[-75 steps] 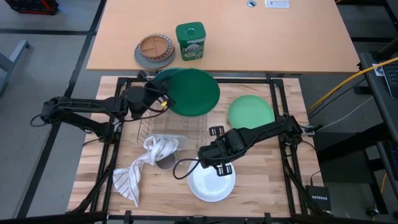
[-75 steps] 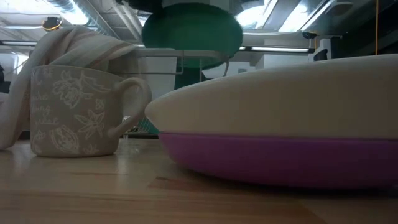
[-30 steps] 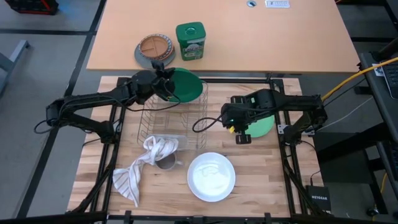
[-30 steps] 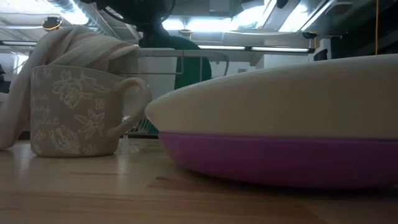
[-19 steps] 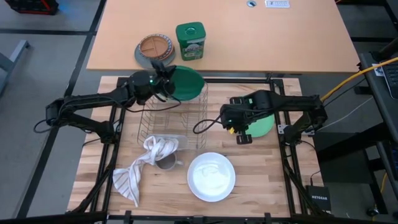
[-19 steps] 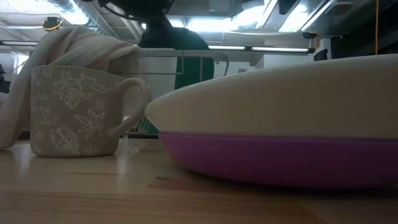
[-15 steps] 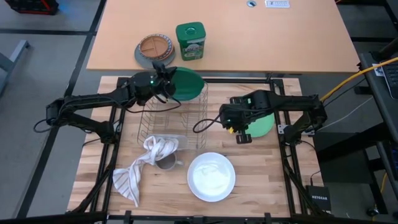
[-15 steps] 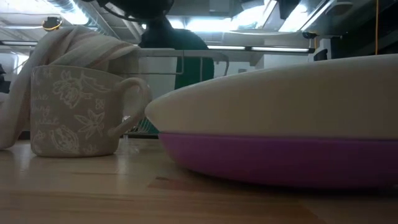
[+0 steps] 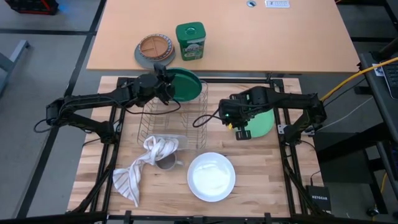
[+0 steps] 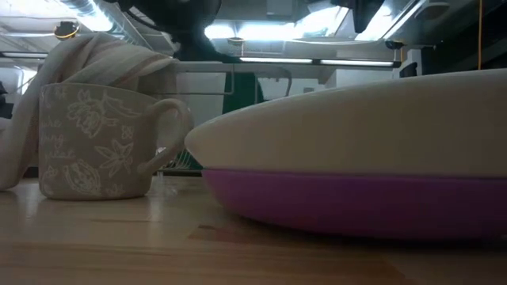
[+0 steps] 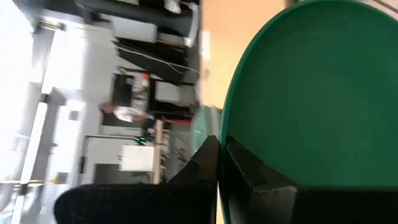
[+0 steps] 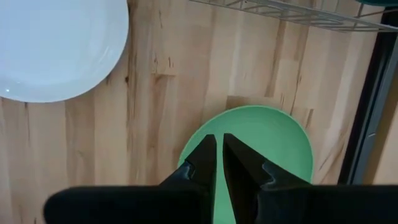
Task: Sort dishes
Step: Put the green plate into the gray dish rack
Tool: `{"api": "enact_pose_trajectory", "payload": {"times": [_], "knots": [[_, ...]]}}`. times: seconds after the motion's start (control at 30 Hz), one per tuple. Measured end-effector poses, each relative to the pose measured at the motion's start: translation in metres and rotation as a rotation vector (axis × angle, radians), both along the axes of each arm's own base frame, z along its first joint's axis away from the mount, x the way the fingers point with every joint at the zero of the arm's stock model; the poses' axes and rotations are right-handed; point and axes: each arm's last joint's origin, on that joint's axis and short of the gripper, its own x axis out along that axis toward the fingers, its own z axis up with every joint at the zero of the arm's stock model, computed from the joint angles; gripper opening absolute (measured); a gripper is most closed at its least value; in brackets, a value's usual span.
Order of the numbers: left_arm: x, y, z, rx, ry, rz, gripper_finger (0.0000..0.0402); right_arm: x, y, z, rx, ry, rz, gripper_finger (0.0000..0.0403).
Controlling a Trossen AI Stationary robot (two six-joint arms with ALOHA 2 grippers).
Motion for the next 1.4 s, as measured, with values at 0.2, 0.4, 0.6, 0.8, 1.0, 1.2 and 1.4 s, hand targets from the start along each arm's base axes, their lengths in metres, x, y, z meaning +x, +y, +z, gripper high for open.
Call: {"api": "enact_pose_trajectory", "payload": {"times": [0.2,0.4,0.6,0.8,1.0,1.2,1.4], "knots": [[-0.001,0.000,-0.011,-0.074,0.055,0.017,0.0000,0.000,-0.014,0.000,0.007,0.004,-0.013,0.0032],[0.004,0.000,-0.015,-0.116,0.048,-0.059,0.0002,0.002,-0.028,0.000,0.007,-0.015,-0.063,0.0032],[0.012,0.007,-0.024,-0.157,0.051,-0.091,0.0022,0.004,-0.032,0.001,0.024,-0.040,-0.073,0.0032],[0.016,0.015,-0.034,-0.228,-0.005,-0.034,0.0062,0.004,-0.031,0.001,0.034,-0.039,-0.068,0.0032],[0.015,0.017,-0.035,-0.266,-0.056,-0.005,0.0122,0.004,-0.031,0.001,0.035,-0.038,-0.068,0.0032],[0.019,0.012,-0.029,-0.252,-0.123,-0.028,0.0163,0.003,-0.031,0.000,0.039,-0.030,-0.067,0.0032],[0.021,0.013,-0.023,-0.188,-0.166,-0.004,0.0178,0.003,-0.031,0.000,0.040,-0.030,-0.067,0.0032]]}}
